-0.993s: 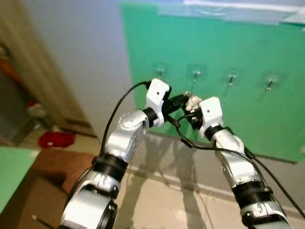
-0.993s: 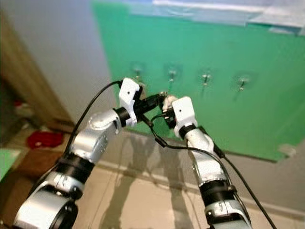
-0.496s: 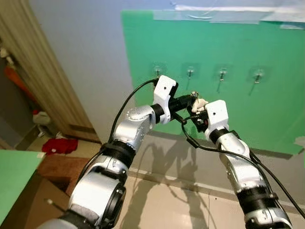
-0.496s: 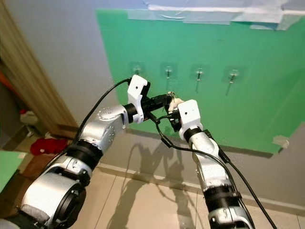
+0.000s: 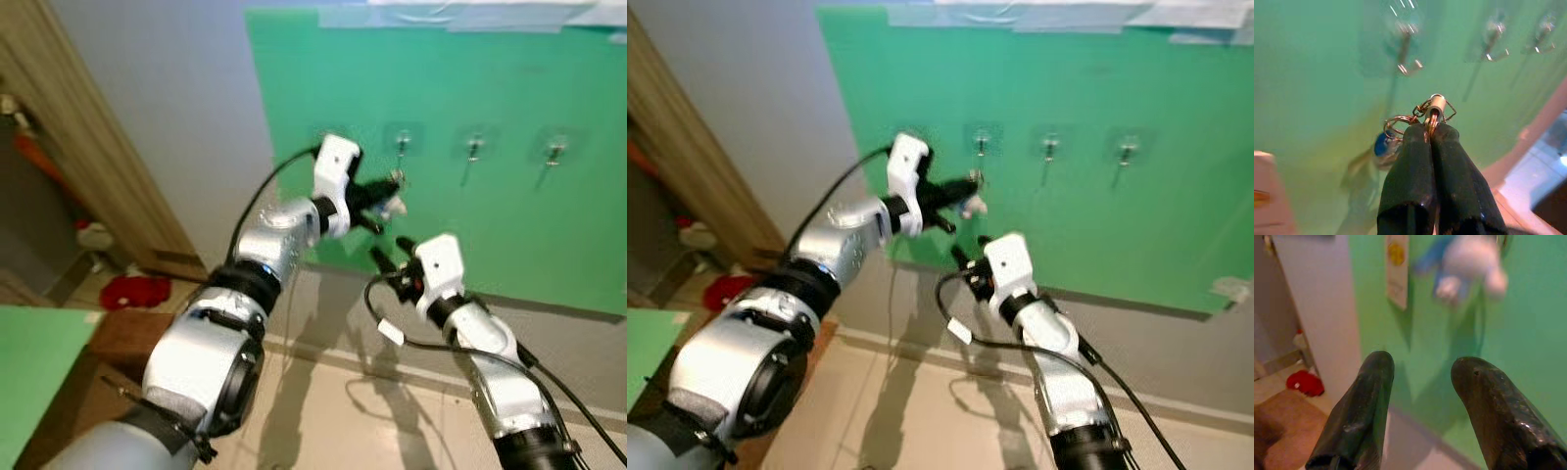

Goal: Hang keys on a hook

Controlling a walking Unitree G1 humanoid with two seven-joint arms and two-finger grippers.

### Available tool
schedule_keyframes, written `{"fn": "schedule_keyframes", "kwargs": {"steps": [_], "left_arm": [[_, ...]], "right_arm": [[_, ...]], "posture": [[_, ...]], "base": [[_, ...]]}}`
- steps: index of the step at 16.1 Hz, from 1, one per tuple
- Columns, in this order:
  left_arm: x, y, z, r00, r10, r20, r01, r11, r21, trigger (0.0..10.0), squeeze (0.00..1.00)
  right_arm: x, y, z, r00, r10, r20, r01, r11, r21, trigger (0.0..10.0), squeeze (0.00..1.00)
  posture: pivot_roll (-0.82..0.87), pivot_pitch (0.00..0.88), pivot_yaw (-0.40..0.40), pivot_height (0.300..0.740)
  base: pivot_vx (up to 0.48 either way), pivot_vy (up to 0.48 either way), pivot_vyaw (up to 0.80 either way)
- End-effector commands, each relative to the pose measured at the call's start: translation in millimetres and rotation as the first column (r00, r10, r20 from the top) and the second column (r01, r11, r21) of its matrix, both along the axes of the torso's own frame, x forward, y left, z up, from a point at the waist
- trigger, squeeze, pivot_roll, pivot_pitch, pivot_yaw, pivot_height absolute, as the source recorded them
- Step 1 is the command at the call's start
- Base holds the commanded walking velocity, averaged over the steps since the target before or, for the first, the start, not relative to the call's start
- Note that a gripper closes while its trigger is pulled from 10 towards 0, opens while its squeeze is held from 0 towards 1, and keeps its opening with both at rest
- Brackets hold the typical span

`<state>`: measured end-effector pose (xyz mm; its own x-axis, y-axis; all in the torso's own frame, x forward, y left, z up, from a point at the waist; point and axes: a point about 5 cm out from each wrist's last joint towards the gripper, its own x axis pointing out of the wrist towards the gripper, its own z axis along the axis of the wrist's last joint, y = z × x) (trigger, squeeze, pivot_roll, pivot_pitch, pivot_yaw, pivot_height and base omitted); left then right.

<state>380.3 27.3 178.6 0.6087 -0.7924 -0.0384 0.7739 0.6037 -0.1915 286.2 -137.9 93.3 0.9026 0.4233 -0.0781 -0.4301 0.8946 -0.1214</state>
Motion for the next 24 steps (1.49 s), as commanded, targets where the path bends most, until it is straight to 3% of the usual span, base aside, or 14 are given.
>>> {"fn": "schedule_keyframes", "kwargs": {"steps": [1,7,9,11,13,15,19,24], "left_arm": [[4.5,3.5,9.1,0.999,0.027,0.046,-0.027,1.000,0.004,0.0,0.00],[-5.7,9.0,14.5,0.975,0.068,0.210,-0.063,0.998,-0.031,0.0,0.00],[-20.7,24.3,9.8,0.940,0.126,0.318,-0.134,0.991,0.002,0.0,0.00],[-31.8,36.3,-0.3,0.936,0.154,0.317,-0.164,0.986,0.006,0.0,0.00],[-55.2,49.9,-15.0,0.939,0.182,0.291,-0.189,0.982,-0.003,0.0,0.00],[-67.8,59.4,-18.3,0.937,0.209,0.281,-0.218,0.976,0.000,0.0,0.00],[-67.4,62.7,-6.2,0.925,0.220,0.309,-0.236,0.972,0.014,0.0,0.00],[-68.8,58.6,-2.5,0.935,0.189,0.299,-0.206,0.978,0.028,0.0,0.00]], "right_arm": [[-2.1,3.0,6.7,1.000,0.001,0.023,-0.001,1.000,0.008,10.0,0.00],[5.7,-0.3,12.9,0.993,-0.102,0.063,0.099,0.994,0.044,10.0,0.00],[15.7,2.2,19.8,0.989,-0.120,0.087,0.115,0.991,0.062,10.0,0.00],[21.0,4.4,21.7,0.988,-0.124,0.088,0.118,0.991,0.069,10.0,0.00],[27.1,6.6,23.4,0.988,-0.125,0.086,0.119,0.990,0.076,10.0,0.00],[32.4,6.1,24.1,0.987,-0.139,0.081,0.132,0.988,0.081,10.0,0.00],[38.4,6.2,24.9,0.985,-0.149,0.084,0.142,0.986,0.090,10.0,0.00],[38.7,9.1,20.3,0.987,-0.148,0.061,0.141,0.985,0.103,10.0,0.00]], "posture": [[-0.23,0.000,0.191,0.740],[-0.19,0.000,0.161,0.740],[-0.14,0.000,0.130,0.740],[-0.12,0.000,0.115,0.740],[-0.10,0.000,0.107,0.740],[-0.08,0.000,0.099,0.740],[-0.07,0.000,0.098,0.740],[-0.09,0.000,0.118,0.740]], "base": [[0.000,0.000,0.00],[0.000,0.000,0.00],[0.000,0.000,0.00],[0.000,0.000,0.00],[0.000,0.000,0.00],[0.000,0.000,0.00],[0.000,0.000,0.00],[0.292,-0.378,-0.24]]}}
